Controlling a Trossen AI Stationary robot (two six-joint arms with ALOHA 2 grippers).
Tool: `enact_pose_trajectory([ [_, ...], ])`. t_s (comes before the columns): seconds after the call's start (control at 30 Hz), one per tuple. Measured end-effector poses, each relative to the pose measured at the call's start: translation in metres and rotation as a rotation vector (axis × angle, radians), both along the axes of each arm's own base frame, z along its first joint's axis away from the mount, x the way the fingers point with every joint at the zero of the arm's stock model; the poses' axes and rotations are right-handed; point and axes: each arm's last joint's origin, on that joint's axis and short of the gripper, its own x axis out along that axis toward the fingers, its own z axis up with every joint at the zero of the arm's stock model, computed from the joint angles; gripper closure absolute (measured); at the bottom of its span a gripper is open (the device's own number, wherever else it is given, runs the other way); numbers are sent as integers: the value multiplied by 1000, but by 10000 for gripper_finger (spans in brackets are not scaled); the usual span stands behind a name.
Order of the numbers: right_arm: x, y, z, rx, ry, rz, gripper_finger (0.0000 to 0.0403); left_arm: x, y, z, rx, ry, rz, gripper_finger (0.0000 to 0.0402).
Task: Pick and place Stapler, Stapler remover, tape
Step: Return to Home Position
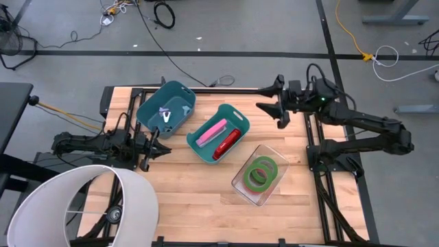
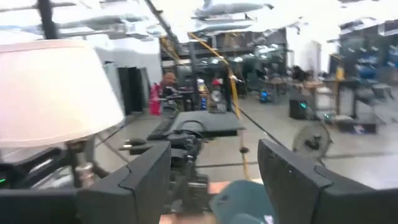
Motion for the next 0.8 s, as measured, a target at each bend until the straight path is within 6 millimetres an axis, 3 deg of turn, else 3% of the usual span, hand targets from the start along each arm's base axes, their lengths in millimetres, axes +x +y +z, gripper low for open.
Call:
enact_pose_trajectory([
  [0.4,-17,32,19,-75,-174,73,163,0,0,0,0,0,0,365],
  [0.6,-29,46,1,-108,-315,132,163,0,0,0,0,0,0,365],
  [0.8,-47,59,-32,-114,-404,191,163,0,0,0,0,1,0,365],
])
